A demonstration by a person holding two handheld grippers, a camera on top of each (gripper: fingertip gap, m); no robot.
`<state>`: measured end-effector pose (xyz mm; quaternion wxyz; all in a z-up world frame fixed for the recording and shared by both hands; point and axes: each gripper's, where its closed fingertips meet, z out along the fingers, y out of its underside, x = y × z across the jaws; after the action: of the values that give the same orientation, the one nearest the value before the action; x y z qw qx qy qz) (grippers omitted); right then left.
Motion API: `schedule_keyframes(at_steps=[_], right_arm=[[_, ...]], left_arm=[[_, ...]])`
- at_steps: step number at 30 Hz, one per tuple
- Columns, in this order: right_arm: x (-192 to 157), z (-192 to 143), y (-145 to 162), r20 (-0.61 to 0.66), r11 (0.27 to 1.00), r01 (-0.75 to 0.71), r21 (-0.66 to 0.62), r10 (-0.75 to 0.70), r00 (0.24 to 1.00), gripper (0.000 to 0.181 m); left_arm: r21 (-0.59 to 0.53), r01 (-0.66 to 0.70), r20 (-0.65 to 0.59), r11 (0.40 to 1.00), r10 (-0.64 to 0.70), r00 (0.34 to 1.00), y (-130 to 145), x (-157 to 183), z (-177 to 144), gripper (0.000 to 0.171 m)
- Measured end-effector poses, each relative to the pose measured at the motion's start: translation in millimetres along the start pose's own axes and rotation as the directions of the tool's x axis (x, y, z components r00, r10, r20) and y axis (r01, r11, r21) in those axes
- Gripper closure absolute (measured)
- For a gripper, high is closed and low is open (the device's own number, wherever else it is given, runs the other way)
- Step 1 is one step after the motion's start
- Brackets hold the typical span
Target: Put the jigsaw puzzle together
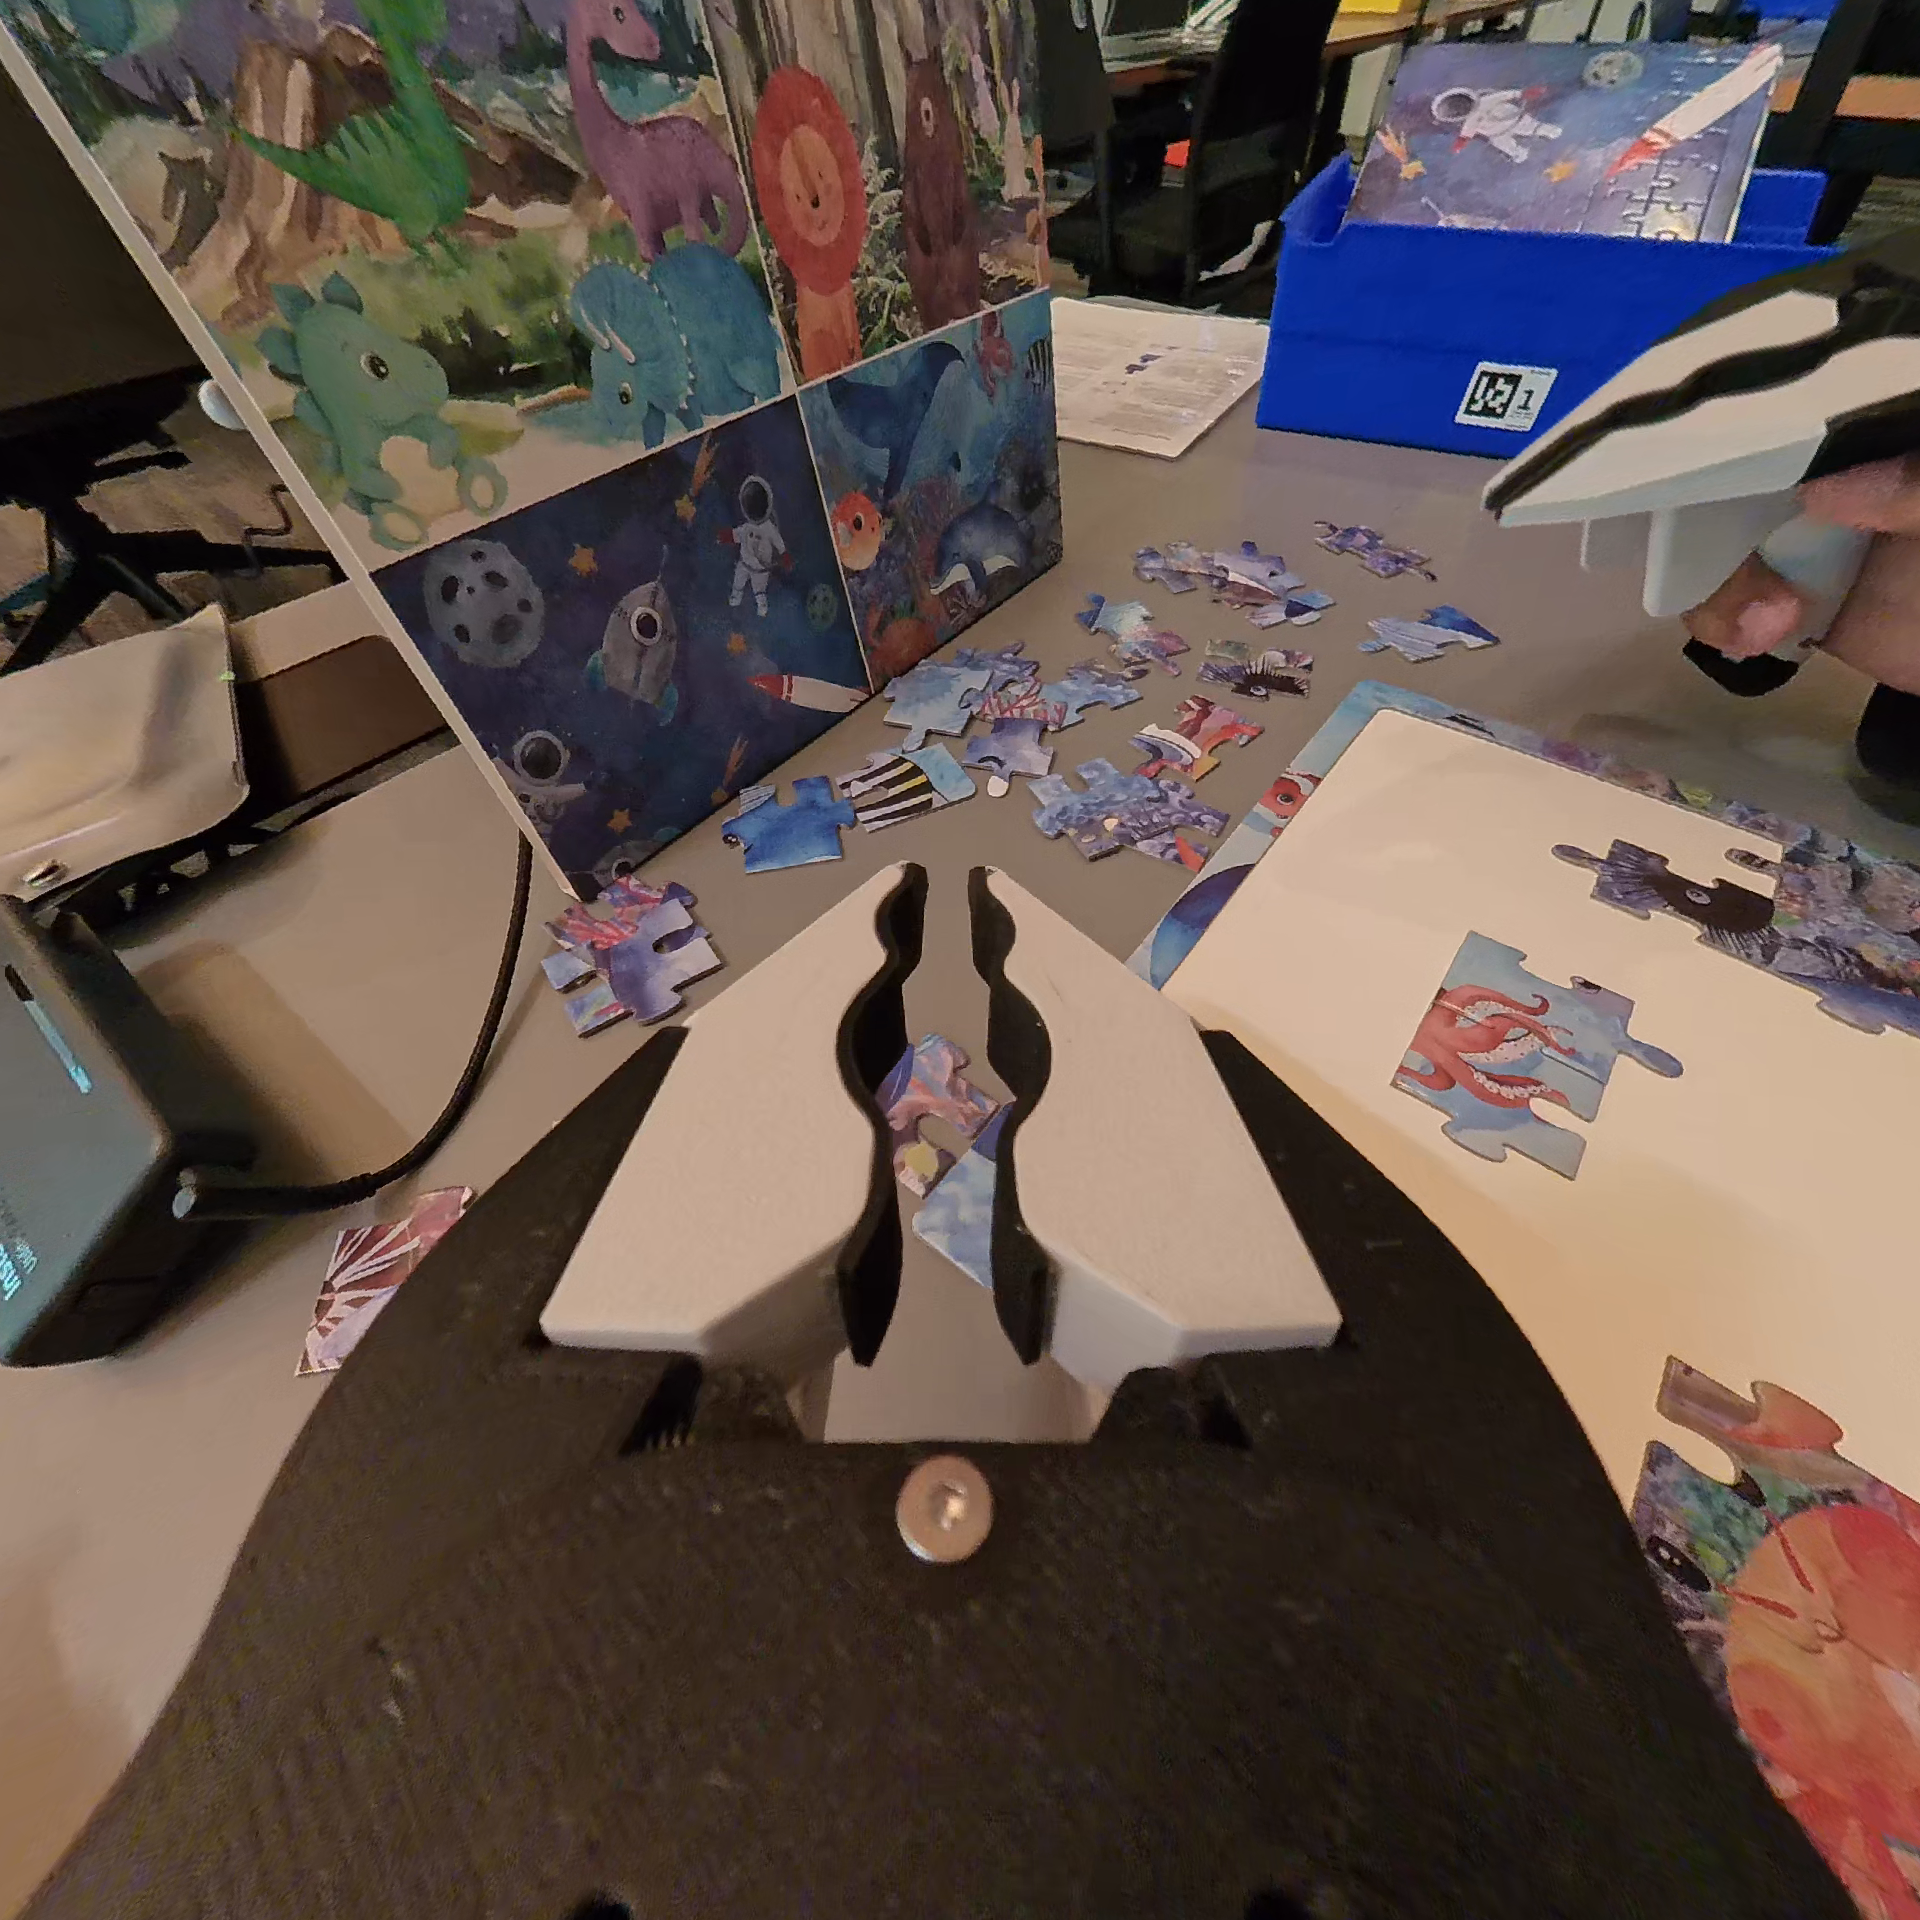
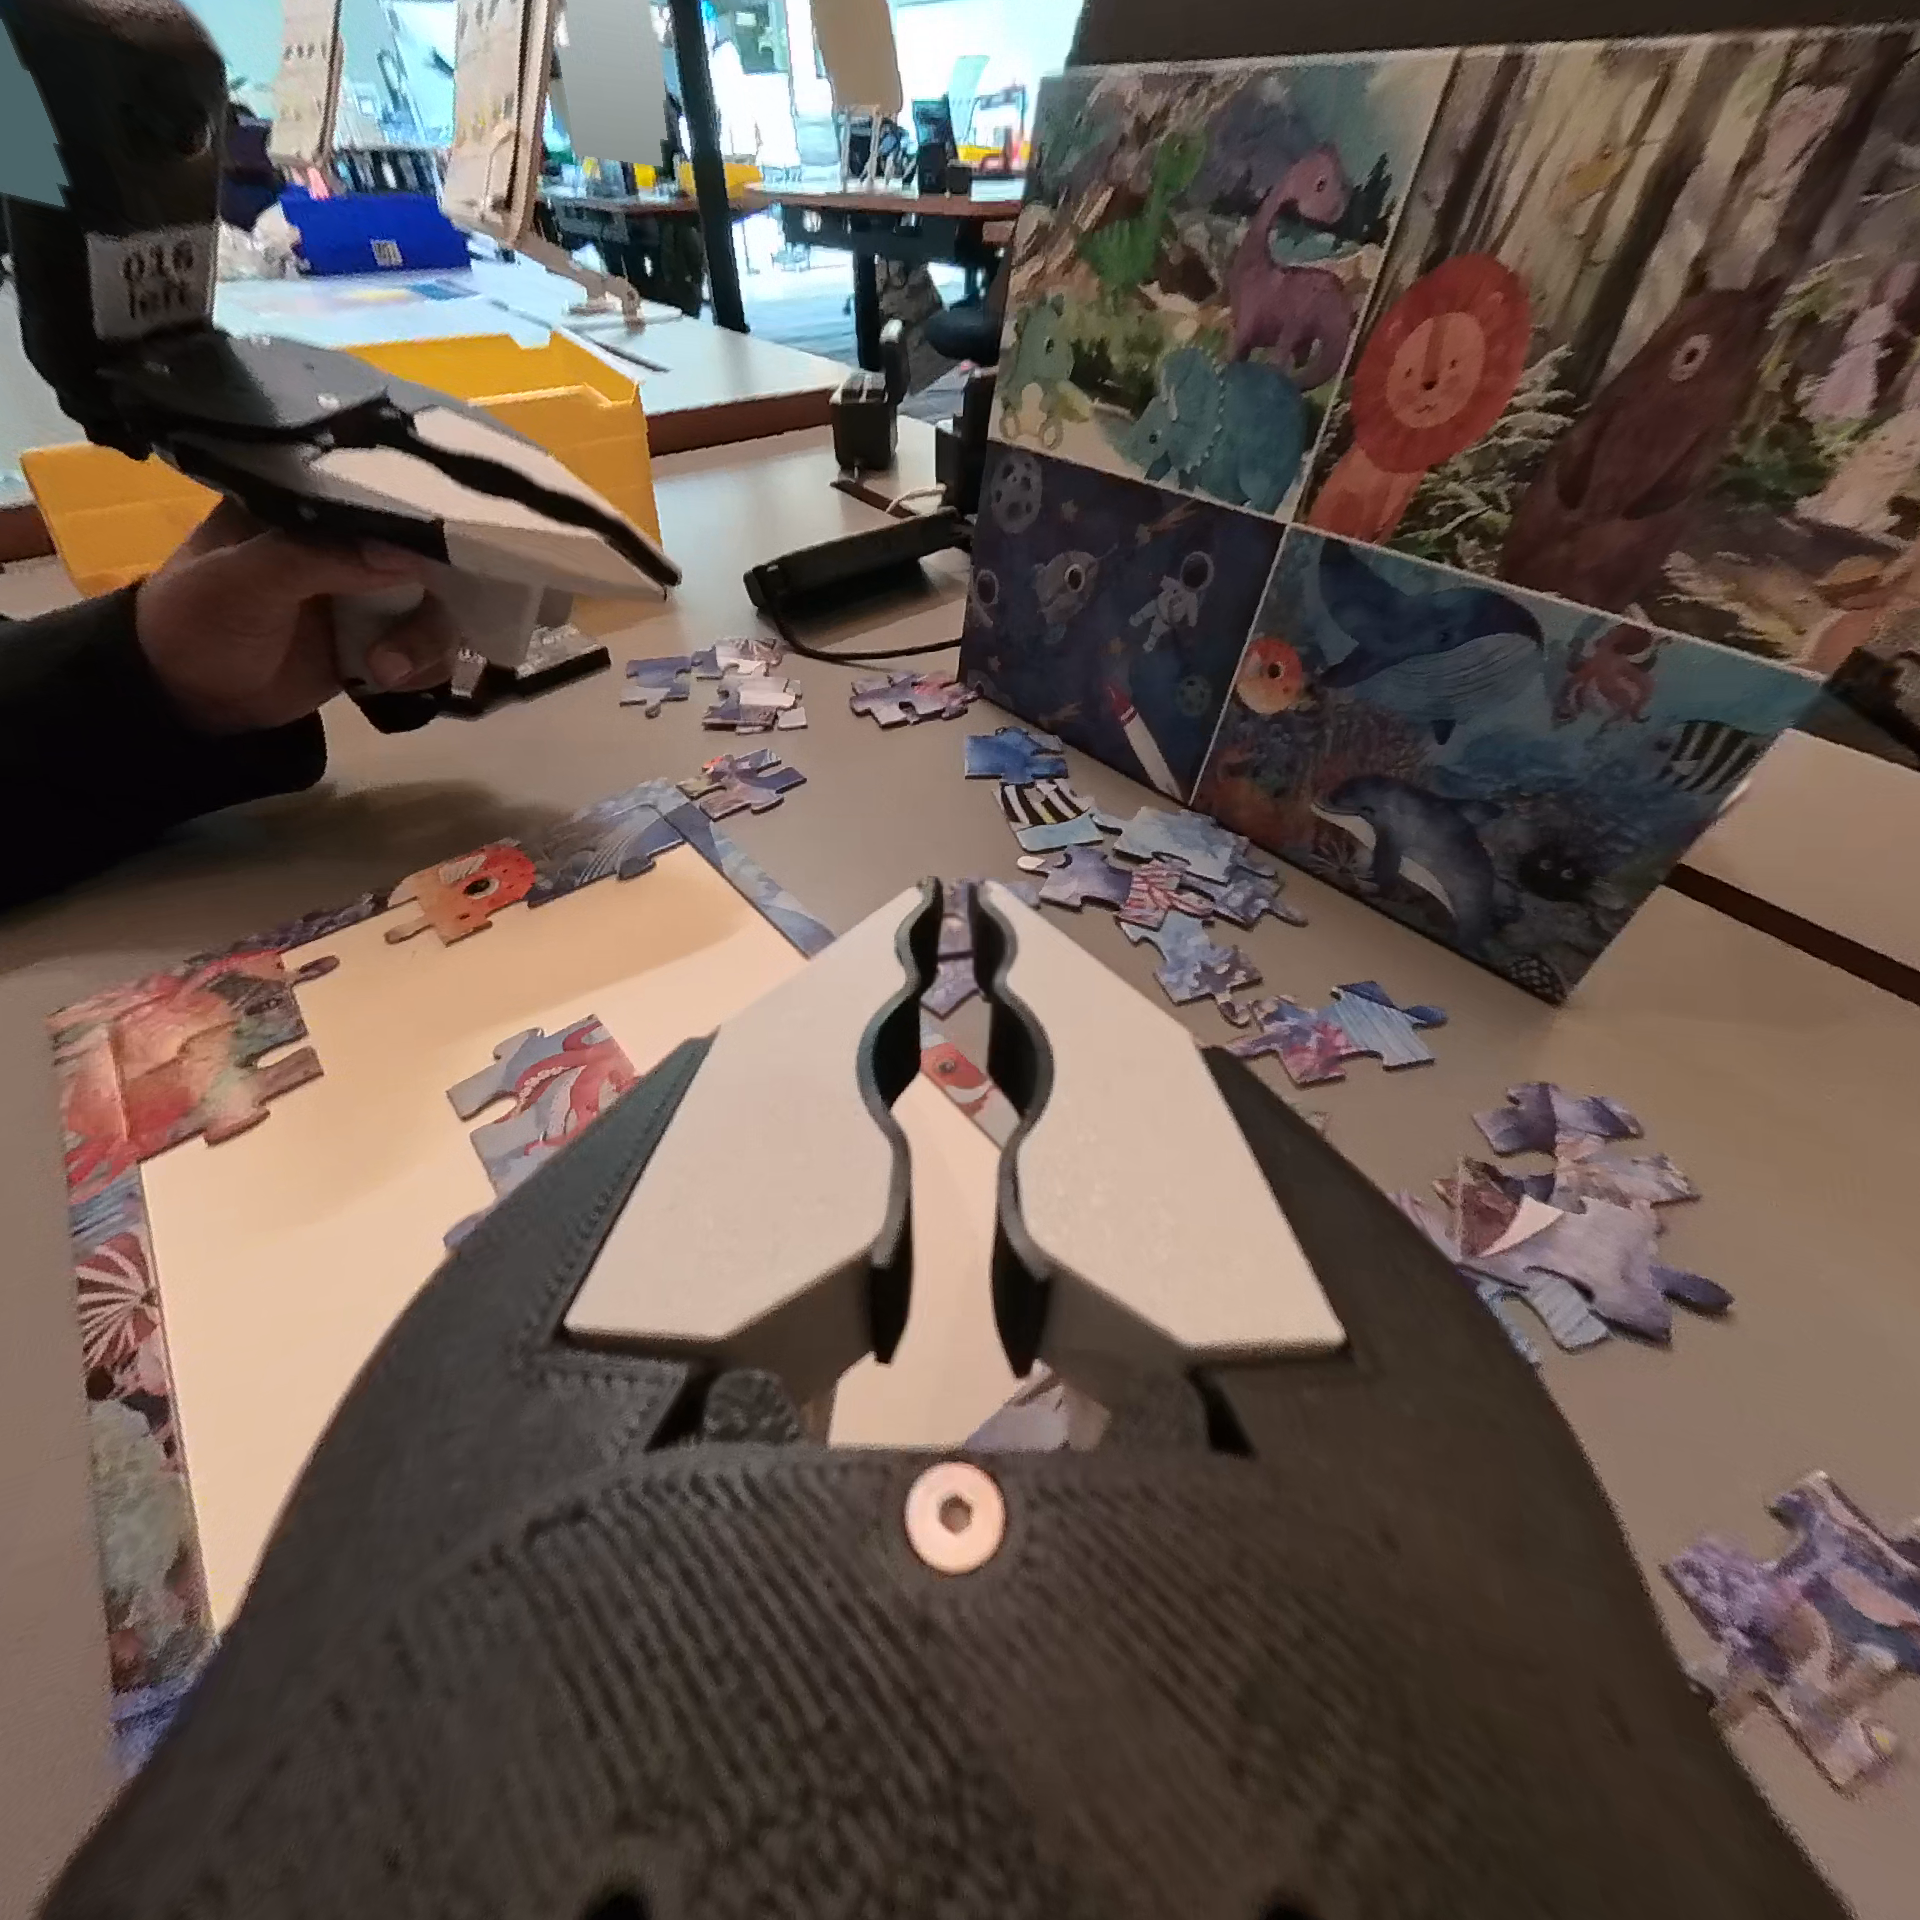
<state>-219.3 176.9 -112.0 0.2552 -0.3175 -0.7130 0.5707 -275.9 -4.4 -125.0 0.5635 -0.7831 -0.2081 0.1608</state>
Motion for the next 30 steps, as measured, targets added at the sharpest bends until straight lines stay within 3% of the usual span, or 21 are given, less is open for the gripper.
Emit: schedule_keyframes(at_steps=[7, 14, 30], right_arm=[[24.3, -25.4, -28.2, -0.139, 0.990, 0.040, 0.137, -0.020, 0.990, 0.169], [33.4, -37.7, -36.9, -0.240, 0.981, 0.139, 0.134, -0.104, 0.965, 0.169], [75.6, -82.7, -50.4, -0.434, 0.965, 0.190, 0.180, -0.095, 0.896, 0.165]], left_arm=[[-0.005, -0.009, -0.003, 1.000, 0.009, 1.000, 0.5, 2.1, 1.0, 0.166], [-0.013, -0.010, -0.005, 1.000, 0.010, 1.000, 2.8, 2.3, 2.4, 0.166], [-0.006, -0.012, 0.005, 1.000, 0.012, 1.000, 1.5, -0.1, 1.3, 0.165]])
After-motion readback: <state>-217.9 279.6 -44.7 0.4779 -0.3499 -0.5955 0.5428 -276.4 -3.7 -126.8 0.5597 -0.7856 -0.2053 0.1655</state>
